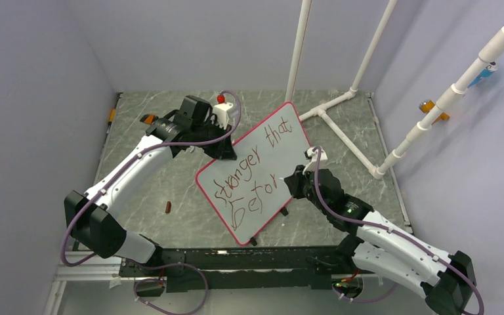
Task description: Write a sentence on the whiteboard
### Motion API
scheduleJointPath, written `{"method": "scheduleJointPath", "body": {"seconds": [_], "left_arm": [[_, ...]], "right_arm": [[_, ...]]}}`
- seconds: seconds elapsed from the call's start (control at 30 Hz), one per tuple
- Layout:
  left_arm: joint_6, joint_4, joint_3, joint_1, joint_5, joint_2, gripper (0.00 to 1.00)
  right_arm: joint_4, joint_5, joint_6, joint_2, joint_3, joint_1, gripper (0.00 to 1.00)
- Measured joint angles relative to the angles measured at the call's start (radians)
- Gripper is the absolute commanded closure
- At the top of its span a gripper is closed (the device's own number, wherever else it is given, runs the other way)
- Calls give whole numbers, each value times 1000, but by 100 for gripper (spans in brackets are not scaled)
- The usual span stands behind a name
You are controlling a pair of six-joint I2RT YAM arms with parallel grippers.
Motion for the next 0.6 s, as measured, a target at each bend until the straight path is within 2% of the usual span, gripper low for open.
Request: {"method": "scheduleJointPath", "body": {"seconds": [0.6], "left_arm": [[-1,3,2,-5,-7,1,100]], "right_arm": [[57,-5,-2,71,-18,-43,100]]}}
